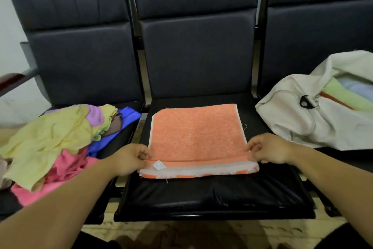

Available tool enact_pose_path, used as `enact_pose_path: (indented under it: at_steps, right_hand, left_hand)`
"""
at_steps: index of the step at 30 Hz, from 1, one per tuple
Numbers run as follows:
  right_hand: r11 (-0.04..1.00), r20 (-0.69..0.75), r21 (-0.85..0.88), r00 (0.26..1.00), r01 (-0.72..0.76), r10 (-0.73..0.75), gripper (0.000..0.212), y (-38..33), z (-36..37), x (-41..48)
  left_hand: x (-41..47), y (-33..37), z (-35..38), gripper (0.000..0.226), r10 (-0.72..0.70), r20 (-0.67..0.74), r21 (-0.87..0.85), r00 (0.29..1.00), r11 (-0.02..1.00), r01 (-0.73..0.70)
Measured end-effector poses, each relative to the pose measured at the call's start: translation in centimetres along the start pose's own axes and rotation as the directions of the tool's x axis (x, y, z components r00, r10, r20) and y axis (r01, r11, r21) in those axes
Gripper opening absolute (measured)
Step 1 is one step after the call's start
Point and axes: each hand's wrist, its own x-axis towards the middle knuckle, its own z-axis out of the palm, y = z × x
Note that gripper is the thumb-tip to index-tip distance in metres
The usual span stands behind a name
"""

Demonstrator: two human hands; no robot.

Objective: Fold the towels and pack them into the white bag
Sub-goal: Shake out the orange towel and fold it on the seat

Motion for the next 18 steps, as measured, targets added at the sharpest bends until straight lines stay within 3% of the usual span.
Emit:
enact_pose_path:
  at_steps: [4, 9, 13, 16, 18]
  right_hand:
    - [0.998, -0.039, -0.067, 0.999, 0.023, -0.026, 0.025, -0.1, -0.1, 1.8]
    - [0.994, -0.138, -0.076, 0.987, 0.075, -0.085, 0.027, -1.1, -0.5, 5.3]
    - [0.994, -0.263, -0.047, 0.959, 0.098, -0.107, 0.023, -1.9, -1.0, 9.5]
    - [0.993, -0.415, -0.047, 0.902, 0.110, -0.120, 0.030, -3.0, -1.4, 12.6]
    - [0.983, -0.436, -0.097, 0.881, 0.157, -0.184, 0.035, -3.1, -1.4, 14.3]
  left_hand:
    - [1.3, 0.6, -0.3, 0.032, -0.013, 0.001, 0.065, 1.000, 0.998, 0.013]
    - [4.8, 1.5, -1.0, 0.027, -0.054, -0.206, 0.025, 0.977, 0.998, 0.061]
    - [9.0, 1.7, -1.9, 0.040, -0.132, -0.328, -0.119, 0.935, 0.988, 0.098]
    - [12.5, 2.0, -2.6, 0.047, -0.195, -0.381, -0.202, 0.904, 0.972, 0.124]
    - [14.6, 2.4, -2.8, 0.047, -0.236, -0.413, -0.244, 0.880, 0.959, 0.143]
